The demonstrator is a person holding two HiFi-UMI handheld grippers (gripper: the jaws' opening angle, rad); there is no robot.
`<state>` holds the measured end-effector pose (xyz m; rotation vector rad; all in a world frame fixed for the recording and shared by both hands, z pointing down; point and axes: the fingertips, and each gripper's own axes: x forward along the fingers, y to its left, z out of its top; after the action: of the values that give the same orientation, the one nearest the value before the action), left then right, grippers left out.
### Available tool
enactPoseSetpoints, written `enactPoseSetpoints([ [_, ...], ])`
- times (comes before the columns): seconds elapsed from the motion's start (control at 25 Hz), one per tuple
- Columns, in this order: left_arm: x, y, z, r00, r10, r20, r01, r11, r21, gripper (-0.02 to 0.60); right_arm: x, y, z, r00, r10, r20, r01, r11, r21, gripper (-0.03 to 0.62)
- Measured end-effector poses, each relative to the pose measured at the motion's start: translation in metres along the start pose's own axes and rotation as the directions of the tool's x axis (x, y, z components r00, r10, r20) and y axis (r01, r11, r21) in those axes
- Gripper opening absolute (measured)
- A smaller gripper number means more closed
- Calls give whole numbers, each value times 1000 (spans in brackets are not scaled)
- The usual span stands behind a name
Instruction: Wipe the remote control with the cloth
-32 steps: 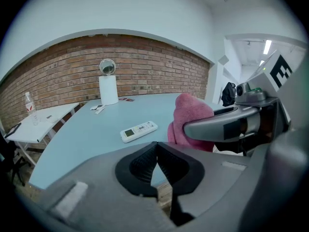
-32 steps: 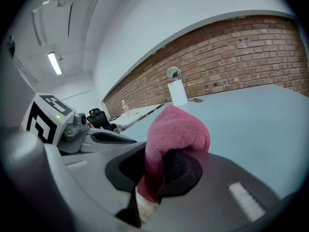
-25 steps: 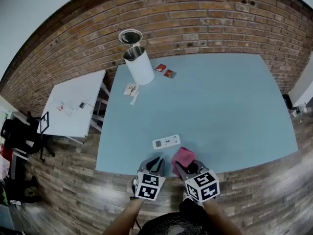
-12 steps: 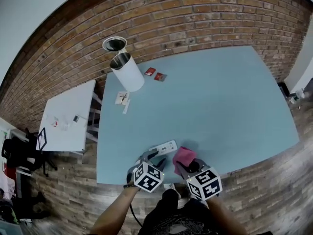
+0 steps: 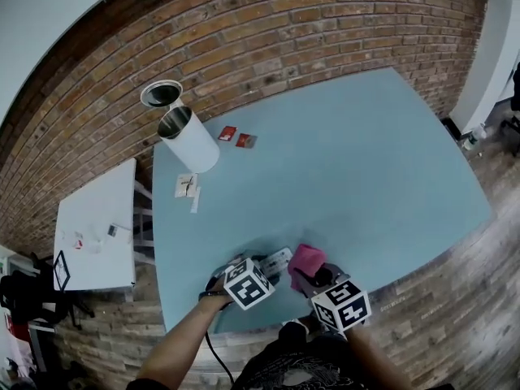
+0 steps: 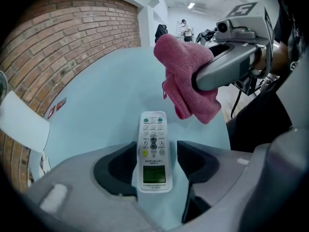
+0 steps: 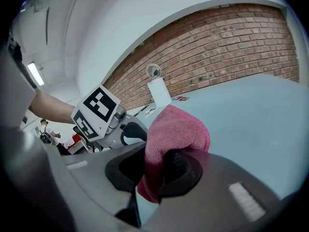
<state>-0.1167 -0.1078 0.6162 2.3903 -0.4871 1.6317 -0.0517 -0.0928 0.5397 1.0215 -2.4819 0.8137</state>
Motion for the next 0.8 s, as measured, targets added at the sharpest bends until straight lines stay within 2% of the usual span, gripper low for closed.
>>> enactPoseSetpoints([
  [0.32,19,-1,-5,986,-145,-86,148,989,27,272,1,-14,7,997,-81,17,80,996,45,63],
  [0.52,18,-2,-3,987,-120,-103,123,992,23,265,1,-19,4,995,-103,19,101,993,63,63],
  [0.68,18,-5,-3,994,-78,-72,80,996,26,252,4,-18,2,995,-98,18,96,993,69,63],
  [0.8,19,-4,-5,993,-89,-84,88,996,-14,242,9,-15,2,996,-88,18,86,994,68,63],
])
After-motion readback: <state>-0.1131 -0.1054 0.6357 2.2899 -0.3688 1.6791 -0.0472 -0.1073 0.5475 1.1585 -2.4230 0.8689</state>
